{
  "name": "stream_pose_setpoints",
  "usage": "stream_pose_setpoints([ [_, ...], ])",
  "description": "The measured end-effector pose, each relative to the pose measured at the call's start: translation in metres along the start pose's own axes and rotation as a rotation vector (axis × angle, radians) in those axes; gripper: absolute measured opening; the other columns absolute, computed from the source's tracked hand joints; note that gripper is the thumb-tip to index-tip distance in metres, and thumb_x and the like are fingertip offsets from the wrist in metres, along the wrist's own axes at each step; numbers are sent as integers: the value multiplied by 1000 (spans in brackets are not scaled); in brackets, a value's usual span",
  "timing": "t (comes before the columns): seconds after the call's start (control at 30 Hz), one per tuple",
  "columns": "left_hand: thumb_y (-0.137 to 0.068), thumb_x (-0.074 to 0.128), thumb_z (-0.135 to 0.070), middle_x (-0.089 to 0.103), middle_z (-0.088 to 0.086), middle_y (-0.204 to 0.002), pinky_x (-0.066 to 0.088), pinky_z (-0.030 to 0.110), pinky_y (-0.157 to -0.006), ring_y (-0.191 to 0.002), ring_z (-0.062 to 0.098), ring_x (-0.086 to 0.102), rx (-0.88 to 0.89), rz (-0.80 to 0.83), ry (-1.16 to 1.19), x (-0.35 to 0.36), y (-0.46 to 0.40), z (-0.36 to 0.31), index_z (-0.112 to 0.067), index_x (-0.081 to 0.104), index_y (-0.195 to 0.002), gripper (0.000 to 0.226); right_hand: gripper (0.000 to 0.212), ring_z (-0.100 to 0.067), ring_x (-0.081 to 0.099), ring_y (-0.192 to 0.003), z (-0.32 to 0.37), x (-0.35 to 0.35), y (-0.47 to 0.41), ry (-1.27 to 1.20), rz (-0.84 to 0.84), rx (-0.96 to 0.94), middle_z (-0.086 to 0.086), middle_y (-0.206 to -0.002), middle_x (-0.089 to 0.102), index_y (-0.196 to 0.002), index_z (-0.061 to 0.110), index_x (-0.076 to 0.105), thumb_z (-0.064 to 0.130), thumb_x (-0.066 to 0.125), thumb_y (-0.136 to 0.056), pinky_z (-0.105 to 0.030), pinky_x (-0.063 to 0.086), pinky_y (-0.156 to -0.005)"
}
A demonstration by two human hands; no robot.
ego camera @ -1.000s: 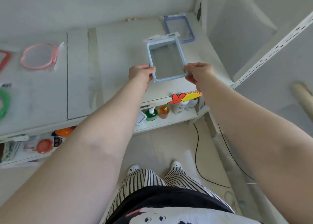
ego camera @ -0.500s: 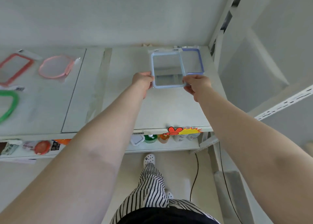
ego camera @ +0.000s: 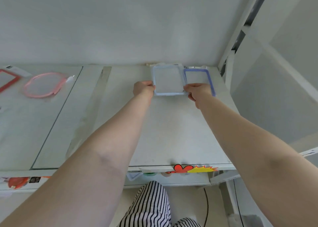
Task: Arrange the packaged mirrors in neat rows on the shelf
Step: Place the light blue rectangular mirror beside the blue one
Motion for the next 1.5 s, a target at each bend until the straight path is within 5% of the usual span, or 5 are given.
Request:
stream_pose_setpoints([
  [0.23, -83, 65, 2, 66, 21, -121, 50, 38, -101, -111, 31, 65, 38, 22, -8, 12, -30, 8, 2, 63, -120, 36, 22, -22, 59, -73, -2, 12, -38, 205, 3, -102, -1, -74, 63, -99, 10, 72, 19, 77, -79, -36, 57, -81],
  [0.67, -81, 68, -6, 69, 15, -119, 50, 34, -101, -111, 26, 65, 123, -7, -269, 25, -52, 26, -5, 69, -115, 34, 10, -26, 60, -105, -21, 21, -56, 535, -103, -218, -4, -91, 70, -87, 24, 71, 28, 74, -79, -40, 56, -86],
  [0.9, -85, 64, -7, 70, 12, -115, 49, 29, -99, -109, 25, 65, 194, -25, -344, 25, -43, 23, -5, 66, -118, 33, 60, -30, 33, -132, -25, 3, -49, 709, -293, -246, -3, -139, 43, -131, 31, 50, 47, 71, -76, -40, 25, -108],
  [1.03, -87, 60, -3, 58, 5, -81, 58, 31, -74, -83, 27, 69, 277, 34, -390, 34, -36, 22, -15, 58, -71, 20, 86, -29, 9, -148, -32, -5, -48, 757, -323, -202, -4, -159, 19, -145, 32, 33, 63, 66, -72, -47, 9, -118],
  [1.5, -86, 62, -3, 62, 16, -125, 50, 32, -98, -105, 29, 67, 312, 90, -447, 55, -20, 24, -3, 54, -131, 46, 101, -33, -5, -150, -42, -32, -61, 916, -223, -137, -11, -163, -1, -151, 22, 24, 76, 55, -71, -52, -1, -120],
])
Point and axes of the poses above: each hand's wrist, its own y-axis away from the middle knuckle, its own x-axis out of the palm, z = x × y, the point moved 5 cm from there along -y, towards the middle knuckle
